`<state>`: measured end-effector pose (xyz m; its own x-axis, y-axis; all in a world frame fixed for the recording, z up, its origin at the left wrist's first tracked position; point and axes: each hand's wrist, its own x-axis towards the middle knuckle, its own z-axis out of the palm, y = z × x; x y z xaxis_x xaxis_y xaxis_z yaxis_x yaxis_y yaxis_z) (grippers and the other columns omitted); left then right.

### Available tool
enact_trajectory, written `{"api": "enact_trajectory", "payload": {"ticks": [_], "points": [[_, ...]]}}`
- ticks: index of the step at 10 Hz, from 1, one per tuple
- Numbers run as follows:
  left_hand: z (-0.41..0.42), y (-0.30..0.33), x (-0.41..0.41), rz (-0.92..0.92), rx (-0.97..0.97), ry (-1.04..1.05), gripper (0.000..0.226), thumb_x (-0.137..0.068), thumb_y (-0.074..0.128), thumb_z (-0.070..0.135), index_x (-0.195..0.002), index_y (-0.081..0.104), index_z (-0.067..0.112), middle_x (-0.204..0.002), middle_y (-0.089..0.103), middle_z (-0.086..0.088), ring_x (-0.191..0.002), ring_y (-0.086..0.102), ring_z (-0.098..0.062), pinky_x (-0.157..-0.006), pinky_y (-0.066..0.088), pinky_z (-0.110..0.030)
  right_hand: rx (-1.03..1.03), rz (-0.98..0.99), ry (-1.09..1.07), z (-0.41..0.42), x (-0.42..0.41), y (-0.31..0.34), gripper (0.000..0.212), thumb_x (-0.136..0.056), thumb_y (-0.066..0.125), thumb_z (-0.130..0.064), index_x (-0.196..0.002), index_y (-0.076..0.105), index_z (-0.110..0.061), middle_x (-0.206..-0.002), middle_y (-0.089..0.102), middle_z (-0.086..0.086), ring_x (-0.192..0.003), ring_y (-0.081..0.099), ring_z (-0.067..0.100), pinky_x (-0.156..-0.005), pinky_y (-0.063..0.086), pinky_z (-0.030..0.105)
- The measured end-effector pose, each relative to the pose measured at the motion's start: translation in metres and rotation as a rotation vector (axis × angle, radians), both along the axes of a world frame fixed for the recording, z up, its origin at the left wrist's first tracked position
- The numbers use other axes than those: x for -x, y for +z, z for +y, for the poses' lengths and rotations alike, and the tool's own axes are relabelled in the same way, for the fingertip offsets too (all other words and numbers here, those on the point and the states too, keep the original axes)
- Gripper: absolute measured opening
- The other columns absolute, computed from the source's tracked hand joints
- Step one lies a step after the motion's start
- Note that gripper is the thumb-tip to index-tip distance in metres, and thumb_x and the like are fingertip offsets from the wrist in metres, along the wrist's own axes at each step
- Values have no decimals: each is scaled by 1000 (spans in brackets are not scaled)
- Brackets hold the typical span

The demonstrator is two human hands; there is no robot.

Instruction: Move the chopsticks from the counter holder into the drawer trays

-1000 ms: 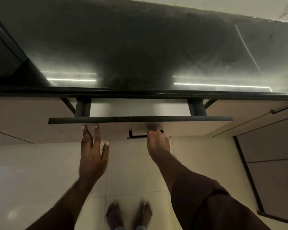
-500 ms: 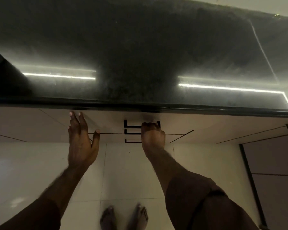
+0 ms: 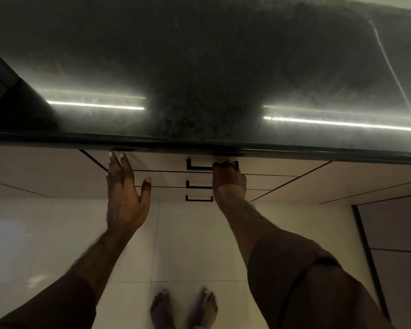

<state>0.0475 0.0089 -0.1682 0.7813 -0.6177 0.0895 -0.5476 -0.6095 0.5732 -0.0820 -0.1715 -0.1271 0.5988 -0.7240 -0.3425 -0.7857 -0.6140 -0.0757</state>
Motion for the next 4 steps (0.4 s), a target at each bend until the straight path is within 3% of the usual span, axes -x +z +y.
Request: {"api": "enact_trajectory", "payload": {"ticks": [2, 4], "points": [[1, 7, 7, -12, 14, -41, 76, -98, 50, 28, -153, 2, 9, -162, -7, -12, -149, -6, -22, -121, 6, -45, -4, -127, -1, 4, 8, 7, 43, -93, 57, -10, -135, 49, -13, -123, 60, 11, -113, 57, 28, -89, 50, 38], [6, 20, 23, -101, 64, -142, 67, -98, 36, 37, -153, 12, 8, -162, 3, -9, -150, 0, -22, -120, 4, -46, 91, -345, 66, 19, 21, 27, 31, -99, 47, -27, -126, 56, -12, -105, 68, 9, -91, 65, 25, -73, 46, 32]]}}
